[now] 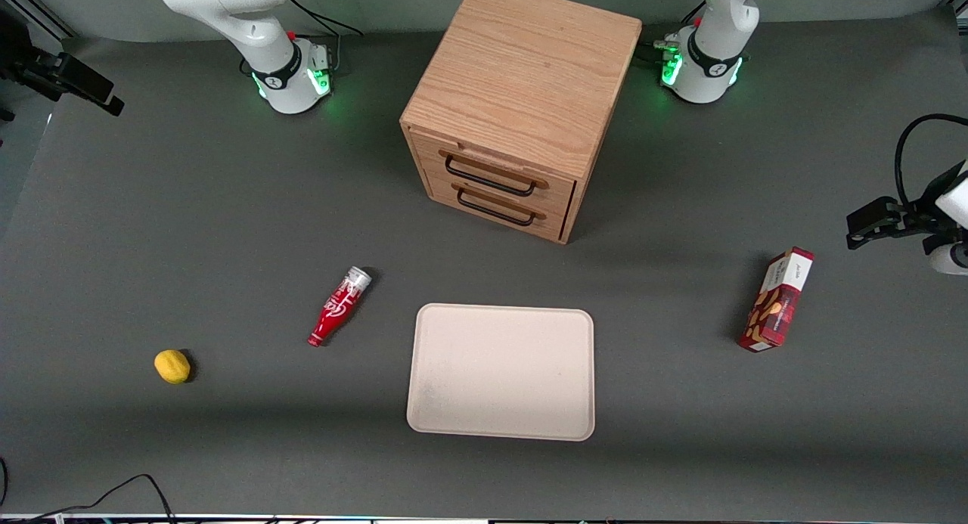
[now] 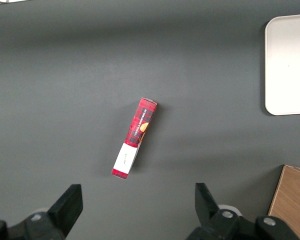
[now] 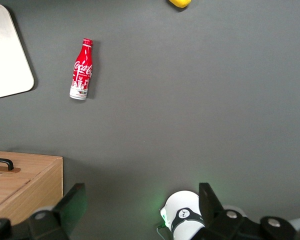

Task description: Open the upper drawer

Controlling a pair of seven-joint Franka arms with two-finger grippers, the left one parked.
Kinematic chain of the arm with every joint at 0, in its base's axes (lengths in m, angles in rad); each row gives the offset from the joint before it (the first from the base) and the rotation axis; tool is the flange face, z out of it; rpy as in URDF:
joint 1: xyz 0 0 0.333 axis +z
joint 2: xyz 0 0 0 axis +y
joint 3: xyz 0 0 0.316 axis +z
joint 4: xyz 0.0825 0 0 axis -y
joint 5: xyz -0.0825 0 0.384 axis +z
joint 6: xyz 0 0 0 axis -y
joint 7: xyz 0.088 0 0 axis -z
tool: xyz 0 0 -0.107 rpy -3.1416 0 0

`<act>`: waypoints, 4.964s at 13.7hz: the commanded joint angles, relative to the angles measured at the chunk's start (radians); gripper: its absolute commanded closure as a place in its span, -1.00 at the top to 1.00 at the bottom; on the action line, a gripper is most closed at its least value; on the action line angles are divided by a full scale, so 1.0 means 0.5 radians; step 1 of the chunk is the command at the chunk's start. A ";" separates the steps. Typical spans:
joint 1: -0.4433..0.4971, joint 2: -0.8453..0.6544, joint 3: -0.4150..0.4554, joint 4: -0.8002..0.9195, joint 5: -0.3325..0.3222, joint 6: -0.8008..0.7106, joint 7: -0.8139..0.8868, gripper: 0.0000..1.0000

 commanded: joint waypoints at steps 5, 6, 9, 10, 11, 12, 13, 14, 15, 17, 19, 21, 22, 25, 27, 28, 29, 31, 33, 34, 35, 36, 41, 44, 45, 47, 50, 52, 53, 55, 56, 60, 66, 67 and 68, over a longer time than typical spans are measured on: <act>-0.008 0.089 -0.021 0.150 -0.004 -0.069 0.016 1.00; -0.008 0.102 -0.024 0.163 -0.004 -0.063 0.028 1.00; -0.008 0.096 -0.031 0.212 -0.007 -0.078 -0.161 1.00; -0.008 0.096 -0.031 0.215 -0.013 -0.078 -0.260 1.00; -0.011 0.096 -0.031 0.218 -0.007 -0.078 -0.321 1.00; -0.008 0.096 -0.040 0.224 -0.001 -0.084 -0.319 1.00; -0.005 0.096 -0.031 0.230 0.006 -0.136 -0.331 1.00; 0.001 0.096 -0.028 0.251 0.091 -0.179 -0.422 1.00; 0.004 0.114 -0.018 0.288 0.192 -0.179 -0.602 1.00; 0.025 0.239 0.030 0.426 0.318 -0.191 -0.778 1.00; 0.022 0.304 0.141 0.466 0.541 -0.188 -0.828 1.00; 0.022 0.420 0.318 0.482 0.762 -0.182 -0.944 1.00; 0.022 0.466 0.395 0.494 0.864 -0.164 -0.963 1.00; 0.022 0.650 0.643 0.555 0.987 -0.060 -0.963 1.00; 0.028 0.813 0.776 0.619 0.978 0.005 -0.966 1.00; 0.032 0.886 0.828 0.626 0.975 0.072 -0.963 1.00; 0.035 0.954 0.871 0.626 0.966 0.148 -0.963 1.00; 0.059 1.107 0.978 0.623 0.853 0.293 -0.963 1.00; 0.059 1.255 1.122 0.617 0.709 0.455 -0.966 1.00; 0.059 1.322 1.175 0.617 0.644 0.517 -0.969 1.00; 0.059 1.380 1.218 0.617 0.607 0.575 -0.997 1.00; 0.065 1.414 1.245 0.608 0.567 0.645 -1.006 1.00; 0.120 1.473 1.353 0.454 0.386 0.894 -1.009 1.00; 0.139 1.476 1.381 0.332 0.359 1.041 -1.003 1.00; 0.142 1.476 1.384 0.313 0.331 1.066 -1.003 1.00; 0.154 1.482 1.384 0.264 0.316 1.121 -1.000 1.00; 0.157 1.485 1.384 0.206 0.303 1.186 -0.988 1.00; 0.185 1.482 1.384 0.196 0.300 1.189 -0.982 1.00; 0.185 1.482 1.381 0.193 0.300 1.195 -0.981 1.00; 0.194 1.485 1.384 0.190 0.300 1.201 -0.978 1.00; 0.206 1.482 1.381 0.190 0.300 1.201 -0.978 1.00; 0.209 1.485 1.381 0.157 0.300 1.263 -0.978 1.00; 0.213 1.528 1.381 0.144 0.245 1.330 -0.966 1.00; 0.213 1.544 1.381 0.144 0.230 1.339 -0.945 1.00; 0.216 1.547 1.384 0.144 0.217 1.352 -0.939 1.00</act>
